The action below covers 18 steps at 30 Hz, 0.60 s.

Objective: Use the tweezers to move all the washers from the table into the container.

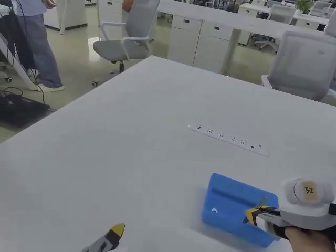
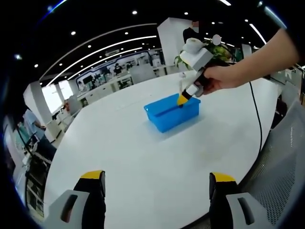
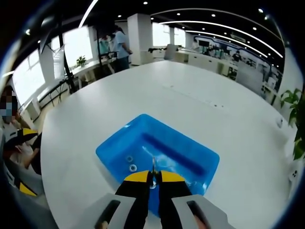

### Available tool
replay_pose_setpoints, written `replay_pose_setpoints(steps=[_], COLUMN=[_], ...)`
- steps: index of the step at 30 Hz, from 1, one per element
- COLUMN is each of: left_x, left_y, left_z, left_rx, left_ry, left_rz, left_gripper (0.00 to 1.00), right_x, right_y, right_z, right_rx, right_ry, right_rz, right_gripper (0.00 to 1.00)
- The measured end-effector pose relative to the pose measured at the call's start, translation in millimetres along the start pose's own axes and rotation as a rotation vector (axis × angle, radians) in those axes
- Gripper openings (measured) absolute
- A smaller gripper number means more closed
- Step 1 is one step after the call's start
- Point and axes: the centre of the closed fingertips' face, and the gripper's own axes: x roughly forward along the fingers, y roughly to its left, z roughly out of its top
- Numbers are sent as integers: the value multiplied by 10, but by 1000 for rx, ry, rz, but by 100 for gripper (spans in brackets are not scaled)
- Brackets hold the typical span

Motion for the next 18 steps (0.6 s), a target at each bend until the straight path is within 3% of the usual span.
replay_pose_setpoints(steps=[7, 18], left_x=[-7, -17], left_y=[-13, -21], left_z=[36, 56], left_rx=[-18, -12], left_ry=[-18, -29], left_rz=[-11, -13], left_gripper=[94, 94], right_x=[-55, -360], right_y=[3, 74], right_z=[16, 257], right_rx=[18, -35], right_ry=[-17, -97], right_rz=[-2, -10], right_gripper=[3, 2])
